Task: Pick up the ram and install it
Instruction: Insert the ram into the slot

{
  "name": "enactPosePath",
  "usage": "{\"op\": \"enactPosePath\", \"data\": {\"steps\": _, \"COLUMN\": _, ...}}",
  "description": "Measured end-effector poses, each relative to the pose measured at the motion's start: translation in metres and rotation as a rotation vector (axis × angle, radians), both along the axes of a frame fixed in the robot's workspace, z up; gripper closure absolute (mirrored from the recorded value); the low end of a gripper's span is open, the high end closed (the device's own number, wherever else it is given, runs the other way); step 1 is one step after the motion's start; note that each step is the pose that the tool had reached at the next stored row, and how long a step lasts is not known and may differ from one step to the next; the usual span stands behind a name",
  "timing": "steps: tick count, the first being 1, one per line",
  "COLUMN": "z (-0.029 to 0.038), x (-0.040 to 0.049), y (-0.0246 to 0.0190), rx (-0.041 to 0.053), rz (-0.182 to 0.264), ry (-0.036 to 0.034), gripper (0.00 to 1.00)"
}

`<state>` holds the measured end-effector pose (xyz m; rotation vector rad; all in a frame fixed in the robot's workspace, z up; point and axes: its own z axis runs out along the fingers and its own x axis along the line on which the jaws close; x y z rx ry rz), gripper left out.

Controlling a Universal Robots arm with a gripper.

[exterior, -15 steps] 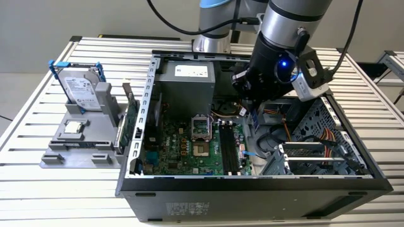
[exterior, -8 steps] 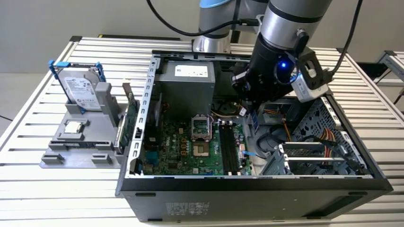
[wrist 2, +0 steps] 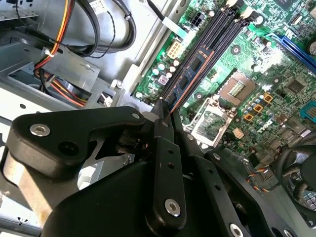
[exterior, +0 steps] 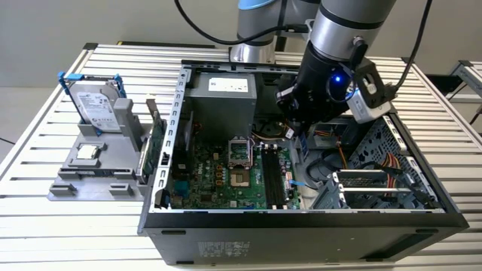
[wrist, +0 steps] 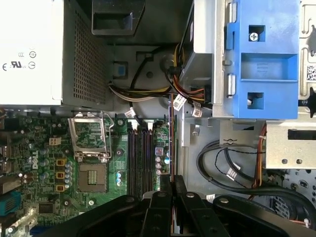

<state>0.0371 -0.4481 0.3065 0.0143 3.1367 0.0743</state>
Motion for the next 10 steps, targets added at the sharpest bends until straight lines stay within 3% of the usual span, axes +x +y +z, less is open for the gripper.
{"op": "enactPosePath", "data": {"steps": 10, "z": -0.003, "x": 0.0, "y": 0.0, "rx": -0.0041, "rz": 0.0, "ry": 0.0, "gripper": 1.0}}
